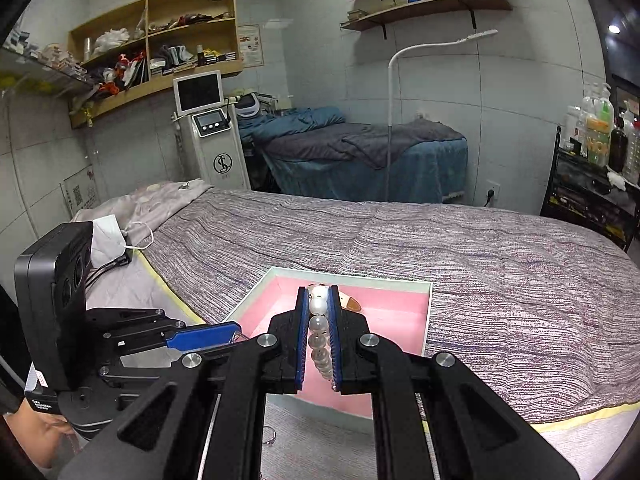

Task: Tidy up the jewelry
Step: 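Carry the silver ring and pearl bracelet into the box while both tools open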

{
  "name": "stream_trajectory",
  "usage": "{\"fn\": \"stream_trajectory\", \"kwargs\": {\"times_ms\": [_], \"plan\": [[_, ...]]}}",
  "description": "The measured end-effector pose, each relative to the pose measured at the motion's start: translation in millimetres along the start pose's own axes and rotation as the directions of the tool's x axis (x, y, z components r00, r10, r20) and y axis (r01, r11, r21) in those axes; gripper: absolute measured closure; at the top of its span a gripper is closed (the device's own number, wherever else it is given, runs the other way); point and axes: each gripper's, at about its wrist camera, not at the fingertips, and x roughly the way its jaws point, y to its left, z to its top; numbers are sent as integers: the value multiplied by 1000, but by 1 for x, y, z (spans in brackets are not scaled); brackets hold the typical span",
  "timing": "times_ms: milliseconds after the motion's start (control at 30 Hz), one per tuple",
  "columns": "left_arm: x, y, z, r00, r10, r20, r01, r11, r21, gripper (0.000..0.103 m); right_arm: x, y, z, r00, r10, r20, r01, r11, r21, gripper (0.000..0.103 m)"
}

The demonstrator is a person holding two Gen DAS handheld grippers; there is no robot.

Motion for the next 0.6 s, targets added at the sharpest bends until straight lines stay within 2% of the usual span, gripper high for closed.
{"fn": "stream_trajectory", "kwargs": {"times_ms": [267,600], "plan": [[27,1,-1,998,3,-60,-3,1000,11,82,31,-13,-15,996,-16,-85,19,999,43,94],[42,5,-4,996,24,-85,-24,1000,6,82,43,-15,-25,992,-42,-120,46,999,27,94]]}}
